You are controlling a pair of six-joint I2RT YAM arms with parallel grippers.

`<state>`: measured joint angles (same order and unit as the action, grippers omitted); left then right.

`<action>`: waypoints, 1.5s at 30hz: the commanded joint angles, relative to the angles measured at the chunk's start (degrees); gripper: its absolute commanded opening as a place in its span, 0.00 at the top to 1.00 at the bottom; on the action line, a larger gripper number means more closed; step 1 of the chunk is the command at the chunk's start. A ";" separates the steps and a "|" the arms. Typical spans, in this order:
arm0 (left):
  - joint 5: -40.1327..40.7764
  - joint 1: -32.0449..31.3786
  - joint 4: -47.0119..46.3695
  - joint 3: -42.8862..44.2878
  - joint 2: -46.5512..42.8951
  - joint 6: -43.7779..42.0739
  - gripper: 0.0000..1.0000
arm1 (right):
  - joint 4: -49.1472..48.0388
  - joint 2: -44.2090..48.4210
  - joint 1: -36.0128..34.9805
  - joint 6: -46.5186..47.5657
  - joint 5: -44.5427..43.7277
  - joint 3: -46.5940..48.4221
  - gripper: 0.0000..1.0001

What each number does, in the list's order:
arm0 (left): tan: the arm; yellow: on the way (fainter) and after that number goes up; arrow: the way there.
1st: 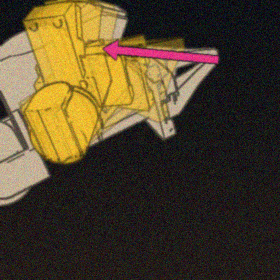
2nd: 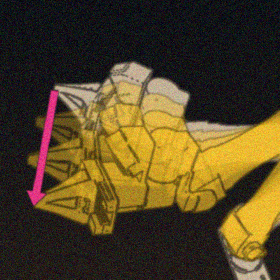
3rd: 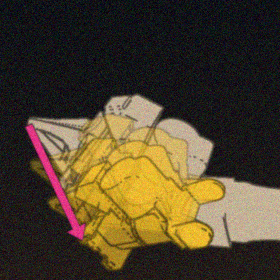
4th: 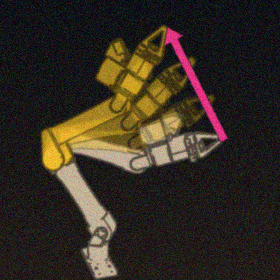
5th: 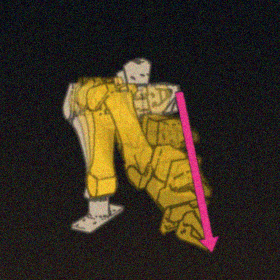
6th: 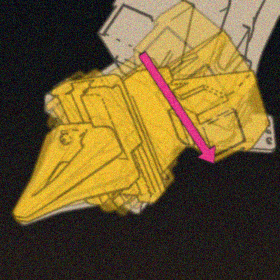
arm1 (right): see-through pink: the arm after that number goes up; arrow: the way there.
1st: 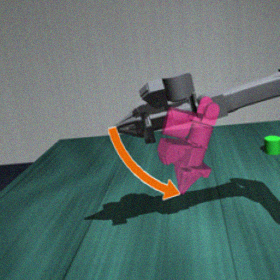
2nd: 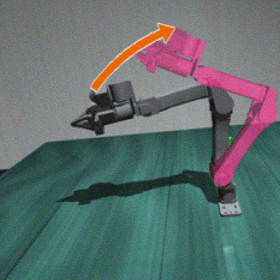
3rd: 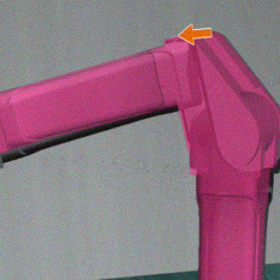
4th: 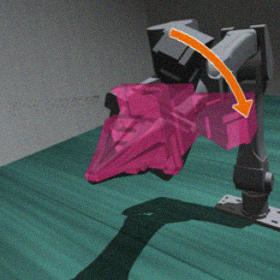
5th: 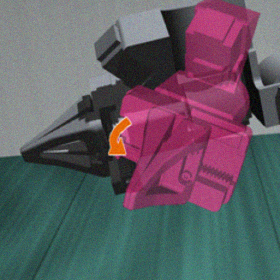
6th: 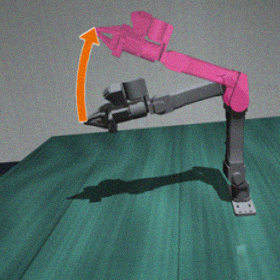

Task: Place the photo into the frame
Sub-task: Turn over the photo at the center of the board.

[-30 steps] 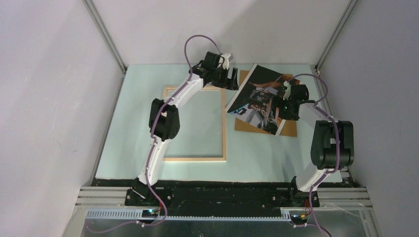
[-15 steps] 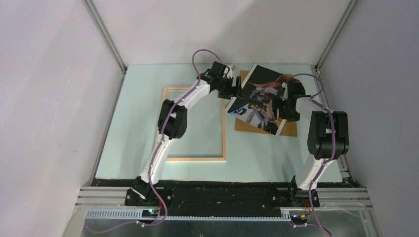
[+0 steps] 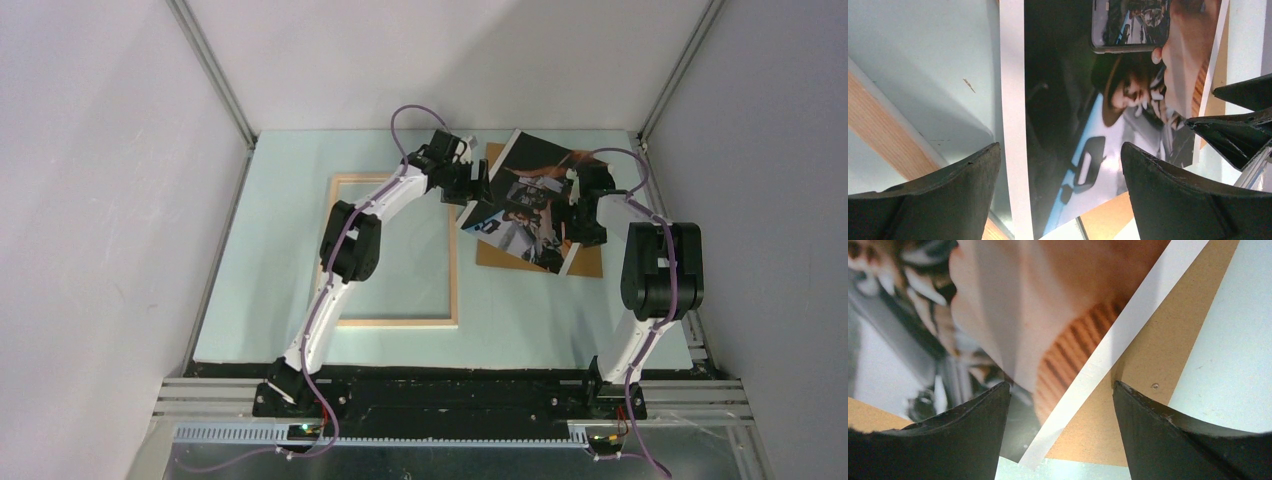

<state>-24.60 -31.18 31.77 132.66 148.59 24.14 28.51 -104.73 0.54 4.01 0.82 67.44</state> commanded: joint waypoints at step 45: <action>-18.28 1.65 -2.29 -4.99 -4.80 12.98 0.40 | 4.18 0.27 0.94 2.04 2.61 -2.66 0.24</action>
<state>-41.06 -29.15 31.57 127.81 146.69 35.73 29.95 -104.33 1.23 6.26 0.69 66.85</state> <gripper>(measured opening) 0.613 0.763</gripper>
